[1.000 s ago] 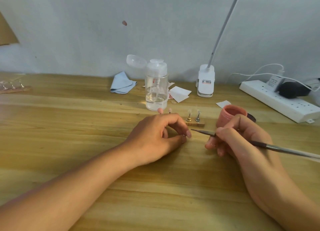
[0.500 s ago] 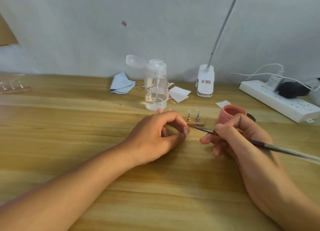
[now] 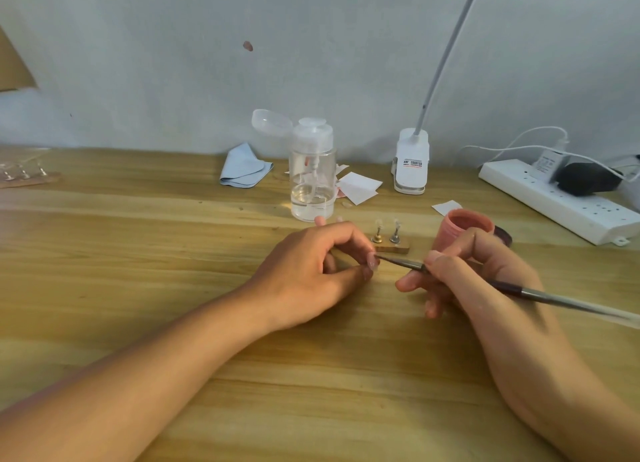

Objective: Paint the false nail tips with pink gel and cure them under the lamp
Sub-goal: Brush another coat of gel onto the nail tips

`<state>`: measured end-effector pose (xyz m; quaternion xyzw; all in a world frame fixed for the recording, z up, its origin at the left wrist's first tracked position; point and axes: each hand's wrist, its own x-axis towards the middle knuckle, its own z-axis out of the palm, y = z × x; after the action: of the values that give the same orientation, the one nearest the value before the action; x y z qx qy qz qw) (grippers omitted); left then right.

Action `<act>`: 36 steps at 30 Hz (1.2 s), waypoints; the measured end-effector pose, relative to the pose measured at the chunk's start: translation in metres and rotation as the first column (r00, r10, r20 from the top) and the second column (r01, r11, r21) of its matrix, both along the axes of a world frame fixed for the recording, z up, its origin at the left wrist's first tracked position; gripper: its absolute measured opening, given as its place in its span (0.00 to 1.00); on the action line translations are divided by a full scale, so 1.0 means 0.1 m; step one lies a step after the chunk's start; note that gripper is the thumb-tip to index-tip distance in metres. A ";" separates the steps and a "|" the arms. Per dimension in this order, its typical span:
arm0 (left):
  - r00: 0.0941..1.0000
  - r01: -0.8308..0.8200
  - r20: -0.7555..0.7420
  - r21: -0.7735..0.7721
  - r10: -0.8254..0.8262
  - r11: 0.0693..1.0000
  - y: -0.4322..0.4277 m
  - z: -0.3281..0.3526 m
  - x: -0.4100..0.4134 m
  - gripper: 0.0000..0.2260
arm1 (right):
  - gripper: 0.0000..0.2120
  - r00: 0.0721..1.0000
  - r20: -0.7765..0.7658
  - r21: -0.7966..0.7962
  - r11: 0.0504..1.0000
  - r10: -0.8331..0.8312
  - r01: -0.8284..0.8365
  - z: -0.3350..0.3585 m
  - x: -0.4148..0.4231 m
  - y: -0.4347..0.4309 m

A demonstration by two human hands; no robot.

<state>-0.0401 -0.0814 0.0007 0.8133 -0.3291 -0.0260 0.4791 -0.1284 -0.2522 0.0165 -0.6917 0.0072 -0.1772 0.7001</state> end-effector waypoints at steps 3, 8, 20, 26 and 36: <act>1.000 0.009 0.003 0.003 -0.009 1.000 0.01 0.00 0.00 0.10 | 0.10 1.000 0.020 0.002 1.000 -0.014 0.014 -0.01 -0.01 -0.02; 1.000 0.011 0.003 0.000 -0.011 1.000 0.01 -0.01 0.01 0.08 | 0.08 0.996 0.083 -0.123 0.992 0.030 -0.019 0.00 -0.04 0.03; 1.000 -0.016 0.016 0.020 0.016 1.000 0.01 -0.01 0.00 0.08 | 0.08 0.997 0.056 -0.109 0.993 0.047 -0.041 -0.03 -0.01 0.01; 1.000 -0.020 0.009 0.026 0.020 0.999 0.01 0.00 -0.01 0.07 | 0.08 0.997 0.058 -0.126 0.991 0.044 -0.036 -0.03 -0.01 0.01; 1.000 -0.022 -0.002 0.025 0.022 0.999 0.01 0.04 -0.03 0.07 | 0.06 0.861 0.359 0.003 0.922 -0.361 0.386 0.13 0.04 -0.19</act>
<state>-0.0429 -0.0803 0.0046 0.8229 -0.3194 -0.0257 0.4693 -0.1248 -0.2709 0.0297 -0.6576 0.0094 -0.4308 0.6180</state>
